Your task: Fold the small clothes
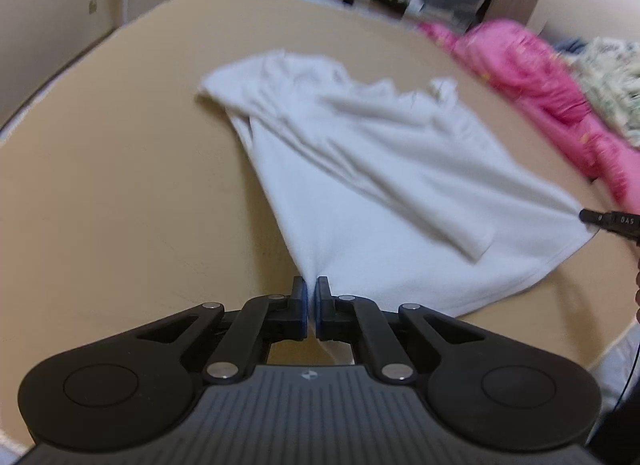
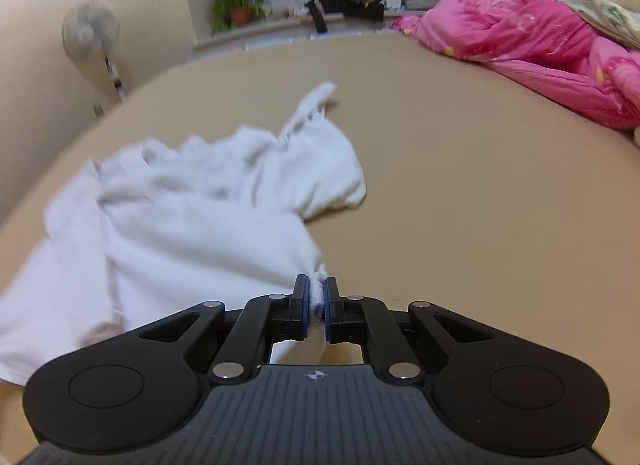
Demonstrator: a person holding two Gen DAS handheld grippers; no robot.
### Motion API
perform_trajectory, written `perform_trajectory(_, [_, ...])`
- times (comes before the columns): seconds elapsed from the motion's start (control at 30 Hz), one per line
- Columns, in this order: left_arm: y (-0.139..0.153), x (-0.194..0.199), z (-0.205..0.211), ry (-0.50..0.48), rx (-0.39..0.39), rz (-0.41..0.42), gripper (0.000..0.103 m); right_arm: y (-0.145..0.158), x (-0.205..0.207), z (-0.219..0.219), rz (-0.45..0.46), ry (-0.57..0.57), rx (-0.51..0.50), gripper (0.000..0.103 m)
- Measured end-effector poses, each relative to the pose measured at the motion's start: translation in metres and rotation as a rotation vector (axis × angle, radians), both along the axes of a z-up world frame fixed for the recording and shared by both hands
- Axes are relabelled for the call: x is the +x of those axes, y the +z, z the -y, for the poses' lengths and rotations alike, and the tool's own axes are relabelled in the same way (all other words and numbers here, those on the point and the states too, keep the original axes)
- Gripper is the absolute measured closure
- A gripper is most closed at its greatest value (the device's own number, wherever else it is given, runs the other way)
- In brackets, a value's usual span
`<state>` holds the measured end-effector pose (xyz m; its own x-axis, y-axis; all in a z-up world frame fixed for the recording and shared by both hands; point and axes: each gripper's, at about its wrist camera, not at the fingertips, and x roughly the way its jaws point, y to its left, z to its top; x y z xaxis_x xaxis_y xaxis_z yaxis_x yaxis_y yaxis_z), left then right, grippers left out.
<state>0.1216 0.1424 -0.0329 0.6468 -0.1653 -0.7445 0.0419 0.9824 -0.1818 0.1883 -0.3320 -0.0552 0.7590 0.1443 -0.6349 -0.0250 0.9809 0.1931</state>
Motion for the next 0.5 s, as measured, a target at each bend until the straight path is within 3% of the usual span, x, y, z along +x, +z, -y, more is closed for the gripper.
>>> perform_trajectory(0.13, [0.022,-0.042,-0.019,-0.078,-0.037,0.051,0.100,0.029,-0.049,0.014,0.024,0.001,0.076,0.097])
perform_trajectory(0.27, [0.026,-0.084,-0.041,-0.173,-0.073,0.034,0.100,0.044,-0.106,0.029,-0.004,0.022,0.122,0.097])
perform_trajectory(0.4, [0.020,-0.122,-0.046,-0.331,-0.075,-0.019,0.100,0.044,-0.154,0.040,-0.098,0.031,0.126,0.097])
perform_trajectory(0.5, [0.010,-0.129,-0.035,-0.434,-0.058,-0.094,0.100,0.031,-0.170,0.038,-0.242,0.055,0.073,0.097])
